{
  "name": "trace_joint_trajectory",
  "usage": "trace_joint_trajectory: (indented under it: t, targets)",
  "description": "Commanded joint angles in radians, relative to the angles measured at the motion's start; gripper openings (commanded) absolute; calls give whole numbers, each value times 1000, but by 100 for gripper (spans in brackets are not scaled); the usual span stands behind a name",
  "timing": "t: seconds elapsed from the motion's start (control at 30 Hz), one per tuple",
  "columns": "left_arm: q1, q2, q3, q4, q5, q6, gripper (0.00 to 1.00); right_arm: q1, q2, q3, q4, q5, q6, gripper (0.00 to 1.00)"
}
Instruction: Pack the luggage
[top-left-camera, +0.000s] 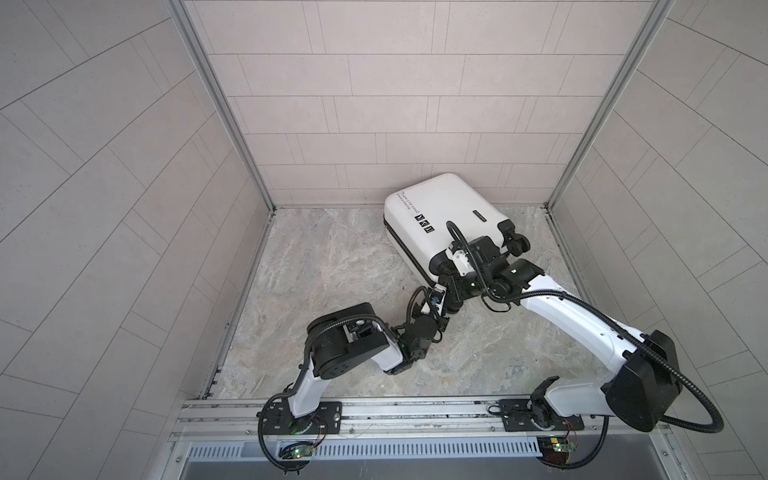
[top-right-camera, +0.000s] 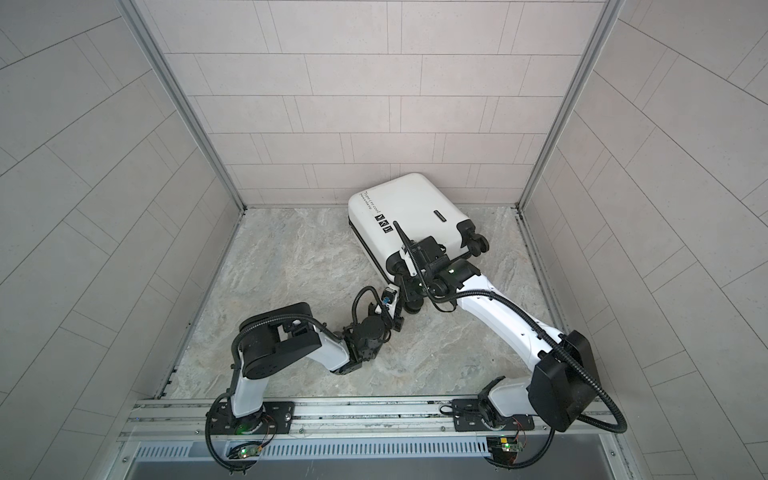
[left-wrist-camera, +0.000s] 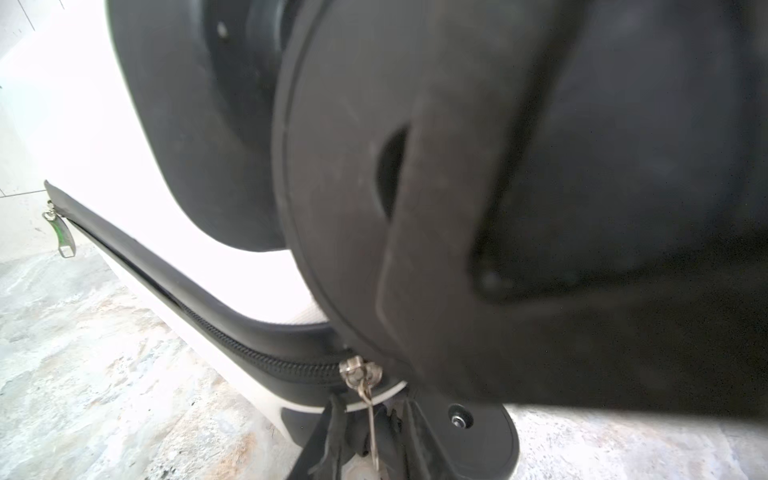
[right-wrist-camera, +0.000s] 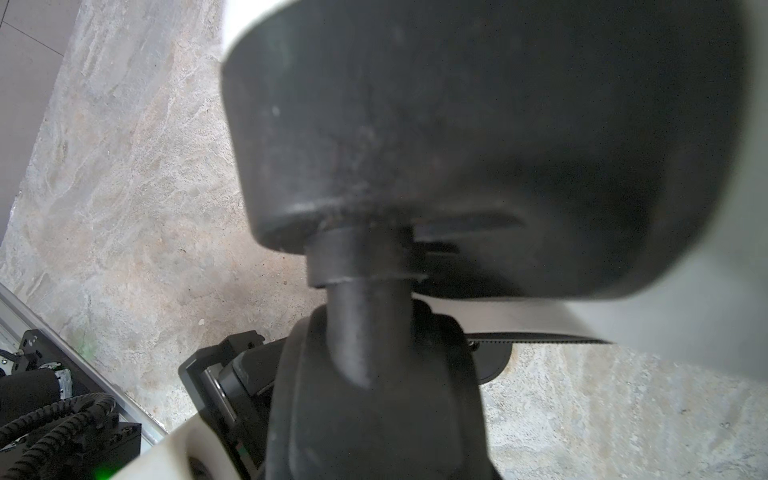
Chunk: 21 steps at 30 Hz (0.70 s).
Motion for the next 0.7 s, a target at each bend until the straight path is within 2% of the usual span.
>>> trace_joint_trajectory:
  t: [0.0, 0.2, 0.43, 0.67]
  targets:
    - [8, 15, 25, 35, -9, -23, 21, -21, -61, 17, 94, 51, 53, 32]
    - [15, 3, 22, 37, 38, -33, 0, -21, -63, 20, 91, 47, 54, 30]
    - [14, -29, -10, 38, 70, -30, 0, -13, -57, 29, 101, 17, 63, 16]
    - [19, -93, -101, 40, 52, -21, 0, 62, -14, 63, 128, 11, 91, 2]
